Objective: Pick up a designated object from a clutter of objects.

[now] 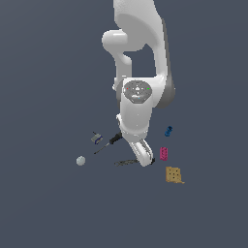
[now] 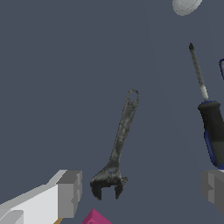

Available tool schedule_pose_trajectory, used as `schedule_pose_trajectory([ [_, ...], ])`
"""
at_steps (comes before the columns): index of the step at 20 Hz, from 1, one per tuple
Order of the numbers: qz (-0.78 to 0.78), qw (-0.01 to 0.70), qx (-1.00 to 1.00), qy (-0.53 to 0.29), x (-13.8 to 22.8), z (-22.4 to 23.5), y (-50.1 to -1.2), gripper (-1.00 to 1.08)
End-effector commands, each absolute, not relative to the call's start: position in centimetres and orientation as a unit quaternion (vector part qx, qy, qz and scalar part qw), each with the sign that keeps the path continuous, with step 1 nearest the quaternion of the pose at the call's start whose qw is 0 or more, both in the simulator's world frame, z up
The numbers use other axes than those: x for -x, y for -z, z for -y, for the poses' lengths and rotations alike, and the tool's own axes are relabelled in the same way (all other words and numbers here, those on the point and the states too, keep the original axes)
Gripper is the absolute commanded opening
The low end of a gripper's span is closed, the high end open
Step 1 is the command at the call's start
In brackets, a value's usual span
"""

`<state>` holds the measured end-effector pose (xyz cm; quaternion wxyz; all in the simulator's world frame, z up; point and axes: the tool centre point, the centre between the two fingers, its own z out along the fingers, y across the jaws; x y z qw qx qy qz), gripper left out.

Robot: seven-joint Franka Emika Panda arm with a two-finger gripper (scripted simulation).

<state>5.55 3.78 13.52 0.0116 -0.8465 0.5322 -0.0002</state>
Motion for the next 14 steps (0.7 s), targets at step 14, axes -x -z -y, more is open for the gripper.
schedule_pose_trajectory([
  [14,-0.662,0.002,0.75,-0.001,-5.3,-5.1,-7.2,1.0],
])
